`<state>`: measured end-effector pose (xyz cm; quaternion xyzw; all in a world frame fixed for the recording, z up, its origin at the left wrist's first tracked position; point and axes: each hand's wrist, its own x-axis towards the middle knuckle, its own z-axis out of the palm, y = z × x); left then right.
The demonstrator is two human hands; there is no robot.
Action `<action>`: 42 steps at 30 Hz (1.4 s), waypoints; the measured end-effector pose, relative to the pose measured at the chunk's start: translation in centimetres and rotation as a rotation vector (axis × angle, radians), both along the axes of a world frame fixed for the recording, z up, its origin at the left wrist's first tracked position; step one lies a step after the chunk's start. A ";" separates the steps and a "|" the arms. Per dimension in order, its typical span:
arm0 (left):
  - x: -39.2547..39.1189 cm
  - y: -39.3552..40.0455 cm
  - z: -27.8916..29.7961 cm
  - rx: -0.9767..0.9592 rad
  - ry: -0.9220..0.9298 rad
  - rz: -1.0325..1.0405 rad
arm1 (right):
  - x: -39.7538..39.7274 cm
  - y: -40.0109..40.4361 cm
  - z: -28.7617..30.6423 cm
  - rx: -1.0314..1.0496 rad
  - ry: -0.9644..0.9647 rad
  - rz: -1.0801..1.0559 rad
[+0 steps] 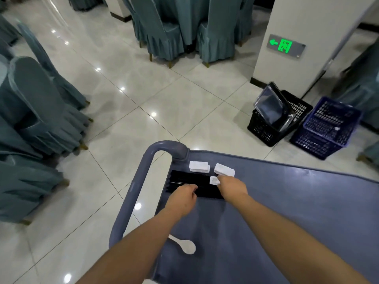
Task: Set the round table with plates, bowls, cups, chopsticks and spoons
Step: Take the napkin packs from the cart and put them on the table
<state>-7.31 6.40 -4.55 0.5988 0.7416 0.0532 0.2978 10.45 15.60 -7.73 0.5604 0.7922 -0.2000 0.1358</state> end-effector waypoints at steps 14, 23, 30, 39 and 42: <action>-4.2 2.8 -0.7 0.043 0.040 -0.181 | -1.1 -0.2 0.0 0.081 -0.113 0.001; -3.4 8.6 -0.4 0.259 0.106 -0.298 | 0.1 2.9 2.2 0.186 0.003 -0.084; -1.7 12.0 -2.1 -0.017 0.213 -0.343 | -0.4 5.2 0.6 0.212 0.009 -0.027; -1.3 13.1 -2.9 -0.114 0.278 -0.382 | -0.6 5.5 0.1 0.005 -0.024 -0.008; -1.1 13.7 -3.1 -0.097 0.284 -0.388 | -1.0 5.9 -0.1 0.011 -0.048 -0.009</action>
